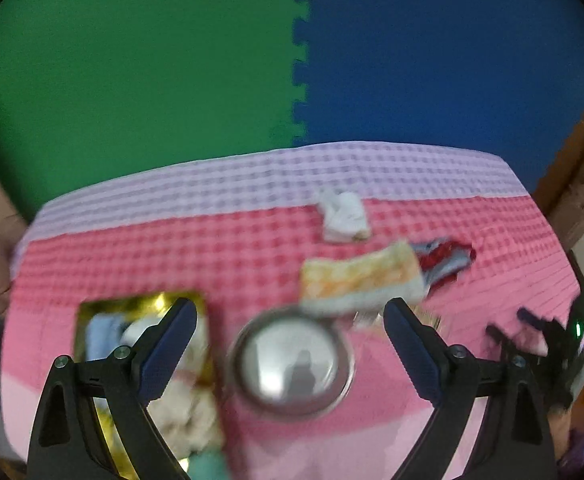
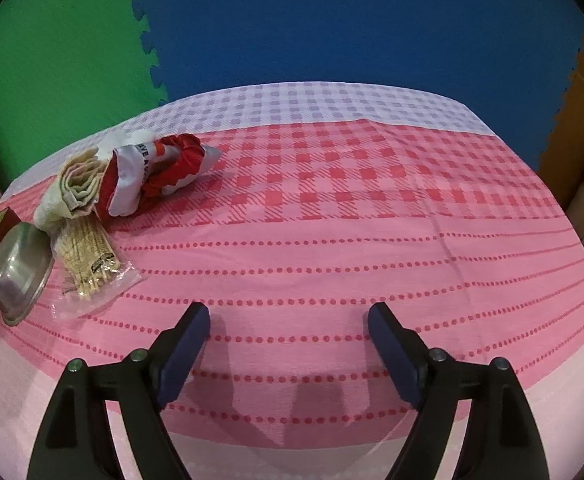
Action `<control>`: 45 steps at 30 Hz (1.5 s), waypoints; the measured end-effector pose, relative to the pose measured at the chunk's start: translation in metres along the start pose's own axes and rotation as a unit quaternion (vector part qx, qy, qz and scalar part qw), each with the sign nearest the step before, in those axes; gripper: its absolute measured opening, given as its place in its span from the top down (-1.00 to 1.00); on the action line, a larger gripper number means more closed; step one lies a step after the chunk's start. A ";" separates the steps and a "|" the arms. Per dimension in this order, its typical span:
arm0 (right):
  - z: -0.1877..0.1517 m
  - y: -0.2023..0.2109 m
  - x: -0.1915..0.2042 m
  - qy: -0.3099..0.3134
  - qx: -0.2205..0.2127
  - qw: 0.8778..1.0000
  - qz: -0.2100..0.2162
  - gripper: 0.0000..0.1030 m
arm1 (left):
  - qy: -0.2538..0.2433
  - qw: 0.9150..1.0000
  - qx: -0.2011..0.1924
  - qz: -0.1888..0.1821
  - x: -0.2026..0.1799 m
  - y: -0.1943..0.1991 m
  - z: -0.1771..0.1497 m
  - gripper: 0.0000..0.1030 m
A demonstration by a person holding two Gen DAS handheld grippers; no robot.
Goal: Organize soft objects
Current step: 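Grasp the folded white towel with the left gripper, then lift the white towel with the left gripper while the right gripper grasps the orange-yellow towel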
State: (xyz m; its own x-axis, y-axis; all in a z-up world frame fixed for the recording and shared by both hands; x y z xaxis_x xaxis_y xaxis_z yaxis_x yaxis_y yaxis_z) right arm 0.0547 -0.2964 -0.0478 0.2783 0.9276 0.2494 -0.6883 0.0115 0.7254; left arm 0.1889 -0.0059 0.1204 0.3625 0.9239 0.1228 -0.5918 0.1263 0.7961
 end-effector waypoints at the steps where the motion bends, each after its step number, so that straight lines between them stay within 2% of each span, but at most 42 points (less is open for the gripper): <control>1: 0.000 0.001 -0.001 -0.001 0.000 1.000 0.004 -0.63 | -0.004 1.000 0.000 -0.009 -0.002 -0.009 0.009 -0.81; 7: 0.000 0.004 -0.003 -0.009 -0.002 1.000 0.024 -0.63 | -0.033 0.998 0.025 -0.039 -0.008 -0.081 0.058 -0.80; 11: 0.000 0.006 -0.004 -0.012 -0.002 0.999 0.032 -0.63 | -0.026 0.994 0.070 -0.080 -0.005 -0.135 0.075 -0.80; 13: 0.001 0.006 -0.005 -0.014 -0.002 0.999 0.039 -0.63 | -0.014 0.992 0.085 -0.088 -0.003 -0.156 0.080 -0.80; 21: 0.002 0.008 -0.008 -0.024 -0.002 0.998 0.049 -0.63 | 0.010 0.986 0.117 -0.120 -0.007 -0.202 0.093 -0.80; 25: 0.004 0.008 -0.009 -0.031 -0.003 0.998 0.053 -0.63 | -0.015 0.983 0.143 -0.114 -0.021 -0.217 0.095 -0.80; 27: 0.005 0.008 -0.010 -0.034 -0.004 0.998 0.055 -0.63 | -0.029 0.980 0.161 -0.117 -0.031 -0.228 0.090 -0.48; 28: 0.005 0.008 -0.011 -0.037 -0.005 0.998 0.056 -0.63 | -0.039 0.980 0.166 -0.104 -0.035 -0.231 0.087 -0.33; 29: 0.006 0.009 -0.012 -0.039 -0.006 0.998 0.056 -0.63 | -0.061 0.983 0.153 -0.078 -0.042 -0.228 0.087 0.16; 30: 0.006 0.009 -0.013 -0.042 -0.007 0.998 0.056 -0.63 | -0.070 0.984 0.143 -0.078 -0.045 -0.224 0.088 0.49; 33: 0.007 0.009 -0.016 -0.050 -0.010 0.997 0.058 -0.63 | -0.030 0.986 0.133 -0.096 -0.038 -0.214 0.092 0.57; 36: 0.008 0.009 -0.018 -0.053 -0.009 0.997 0.060 -0.63 | 0.000 0.992 0.088 -0.091 -0.028 -0.186 0.093 0.57; 39: 0.008 0.009 -0.019 -0.056 -0.009 0.996 0.061 -0.63 | 0.062 0.989 0.036 -0.129 -0.011 -0.144 0.084 0.55; 41: 0.008 0.010 -0.019 -0.057 -0.009 0.996 0.062 -0.63 | 0.072 0.991 0.017 -0.113 -0.007 -0.110 0.073 0.54; 45: 0.006 0.012 -0.019 -0.055 -0.007 0.997 0.059 -0.63 | 0.070 0.991 -0.008 -0.110 -0.008 -0.052 0.040 0.52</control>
State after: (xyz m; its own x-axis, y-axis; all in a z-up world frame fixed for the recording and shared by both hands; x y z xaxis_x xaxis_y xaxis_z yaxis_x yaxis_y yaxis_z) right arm 0.0452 -0.3157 -0.0398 0.2659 0.8757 0.4030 -0.7304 -0.0898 0.6771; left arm 0.2451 -0.0344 0.1019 0.3811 0.9144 -0.1363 -0.5220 0.3345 0.7846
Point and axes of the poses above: each gripper's, at about its wrist camera, not at the fingertips, and y roughly against the way its jaws point, x to its left, z to its top, the point moved 1 cm from there along -y, roughly the way its jaws point, and after that the axes turned 13 degrees about -y, right-handed, at the moved point
